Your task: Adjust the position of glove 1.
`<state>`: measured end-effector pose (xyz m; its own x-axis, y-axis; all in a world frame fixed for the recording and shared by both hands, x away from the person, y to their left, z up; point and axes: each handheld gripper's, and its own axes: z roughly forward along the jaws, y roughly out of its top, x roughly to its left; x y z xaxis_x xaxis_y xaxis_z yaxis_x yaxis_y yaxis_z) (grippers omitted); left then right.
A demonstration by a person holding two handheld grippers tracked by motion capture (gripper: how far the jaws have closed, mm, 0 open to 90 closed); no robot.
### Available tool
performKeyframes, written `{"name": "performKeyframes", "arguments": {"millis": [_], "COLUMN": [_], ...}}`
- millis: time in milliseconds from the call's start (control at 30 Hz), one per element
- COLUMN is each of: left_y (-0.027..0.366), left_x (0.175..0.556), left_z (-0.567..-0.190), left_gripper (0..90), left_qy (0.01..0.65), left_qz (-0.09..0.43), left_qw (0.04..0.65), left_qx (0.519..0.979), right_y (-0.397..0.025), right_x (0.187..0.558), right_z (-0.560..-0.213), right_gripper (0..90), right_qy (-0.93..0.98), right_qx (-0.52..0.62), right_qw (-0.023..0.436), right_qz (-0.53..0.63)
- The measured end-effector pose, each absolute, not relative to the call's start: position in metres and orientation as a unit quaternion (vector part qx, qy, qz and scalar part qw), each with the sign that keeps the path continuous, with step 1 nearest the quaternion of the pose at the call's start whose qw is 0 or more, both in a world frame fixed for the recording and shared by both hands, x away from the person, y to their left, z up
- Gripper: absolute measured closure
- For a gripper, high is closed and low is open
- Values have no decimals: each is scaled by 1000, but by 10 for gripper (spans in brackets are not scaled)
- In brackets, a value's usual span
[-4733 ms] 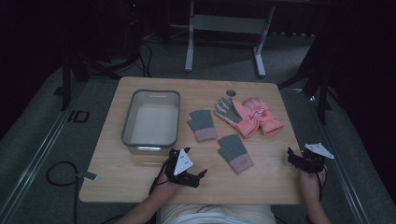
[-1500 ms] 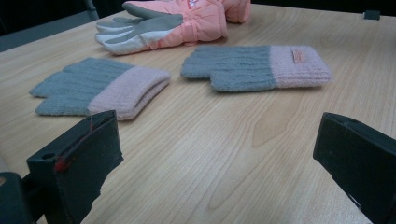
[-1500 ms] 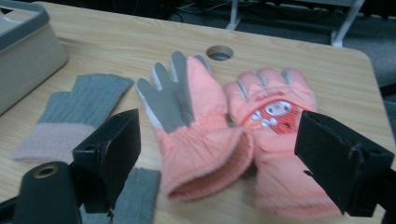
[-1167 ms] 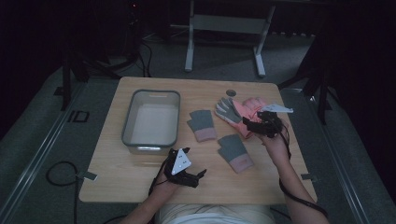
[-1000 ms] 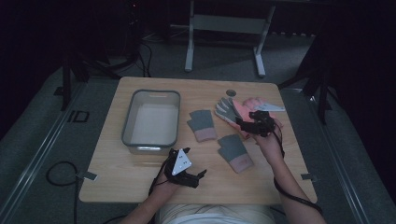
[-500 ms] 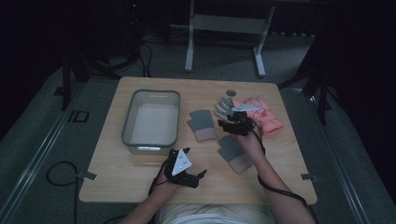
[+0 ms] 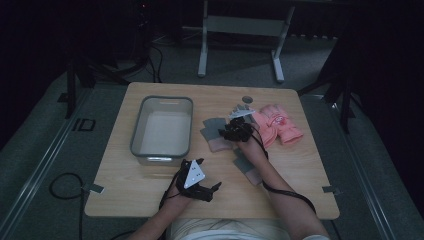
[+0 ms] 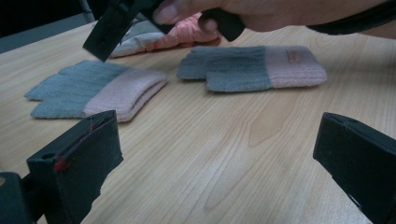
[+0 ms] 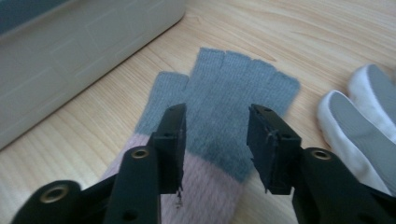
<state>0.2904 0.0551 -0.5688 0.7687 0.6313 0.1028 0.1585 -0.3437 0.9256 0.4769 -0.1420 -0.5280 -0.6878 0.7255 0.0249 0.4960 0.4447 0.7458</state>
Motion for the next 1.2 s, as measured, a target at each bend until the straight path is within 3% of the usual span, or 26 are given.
{"name": "performKeyframes", "arguments": {"millis": [433, 633, 767, 1167, 1200], "left_y": [56, 55, 54, 54, 54], "left_x": [291, 291, 290, 289, 289], "left_z": [-569, -569, -569, -569, -569], "left_gripper": [4, 4, 4, 4, 4], "left_qy": [250, 248, 248, 245, 246], "left_qz": [220, 224, 228, 233, 233], "left_qw": [518, 515, 514, 511, 511], "left_qx": [788, 790, 789, 790, 790], "right_y": [-130, -122, -117, -133, -140], "right_x": [509, 507, 503, 440, 415], "right_z": [-551, -551, -548, -496, -491], "right_gripper": [620, 817, 852, 856, 856], "right_qy": [858, 864, 854, 800, 792], "right_qx": [360, 357, 387, 438, 440], "right_qw": [119, 134, 136, 121, 128], "right_qz": [345, 329, 322, 391, 403]}}
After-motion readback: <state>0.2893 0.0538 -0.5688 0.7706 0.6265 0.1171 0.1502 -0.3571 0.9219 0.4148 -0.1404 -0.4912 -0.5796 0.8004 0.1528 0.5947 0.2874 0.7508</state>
